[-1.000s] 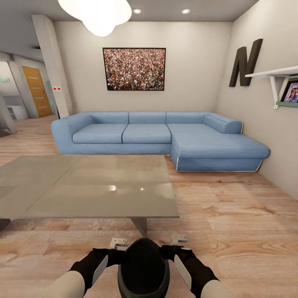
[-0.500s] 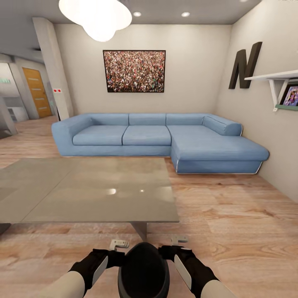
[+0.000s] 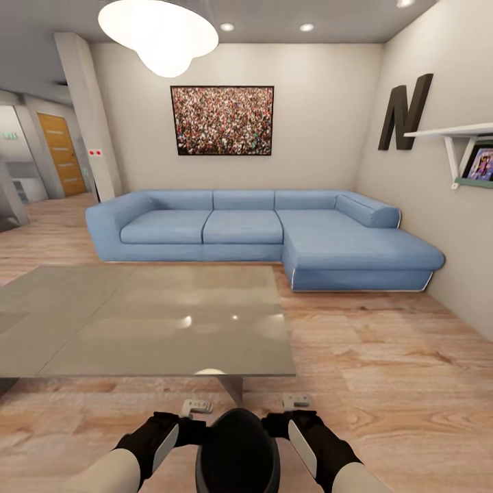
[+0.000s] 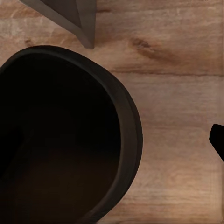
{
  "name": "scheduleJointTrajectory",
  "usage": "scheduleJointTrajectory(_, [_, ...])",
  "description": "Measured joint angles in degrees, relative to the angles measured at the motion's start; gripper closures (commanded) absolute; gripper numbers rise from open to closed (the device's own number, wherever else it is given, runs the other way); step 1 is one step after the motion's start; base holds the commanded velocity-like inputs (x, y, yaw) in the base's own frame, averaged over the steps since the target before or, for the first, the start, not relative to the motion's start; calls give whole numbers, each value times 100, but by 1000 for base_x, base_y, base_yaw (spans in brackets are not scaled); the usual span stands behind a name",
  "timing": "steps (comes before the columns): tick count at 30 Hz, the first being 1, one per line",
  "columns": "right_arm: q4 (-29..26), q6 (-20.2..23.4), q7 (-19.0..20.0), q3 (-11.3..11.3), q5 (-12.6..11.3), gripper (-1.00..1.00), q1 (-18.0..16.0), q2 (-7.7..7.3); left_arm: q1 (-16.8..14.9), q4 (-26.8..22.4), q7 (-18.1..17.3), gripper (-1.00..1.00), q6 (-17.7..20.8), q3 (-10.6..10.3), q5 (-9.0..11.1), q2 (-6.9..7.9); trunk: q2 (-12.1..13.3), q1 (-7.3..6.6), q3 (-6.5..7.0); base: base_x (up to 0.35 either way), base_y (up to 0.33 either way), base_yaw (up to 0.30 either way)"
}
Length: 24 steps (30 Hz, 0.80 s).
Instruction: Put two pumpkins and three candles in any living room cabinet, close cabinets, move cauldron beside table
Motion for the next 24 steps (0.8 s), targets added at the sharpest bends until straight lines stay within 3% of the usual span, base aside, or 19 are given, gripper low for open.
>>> scheduleJointTrajectory(24, [-42, 100, 8, -2, 0, -100, -3, 0, 1, 0, 10, -100, 215, 2, 4, 0, 924, -506, 413, 0, 0, 0])
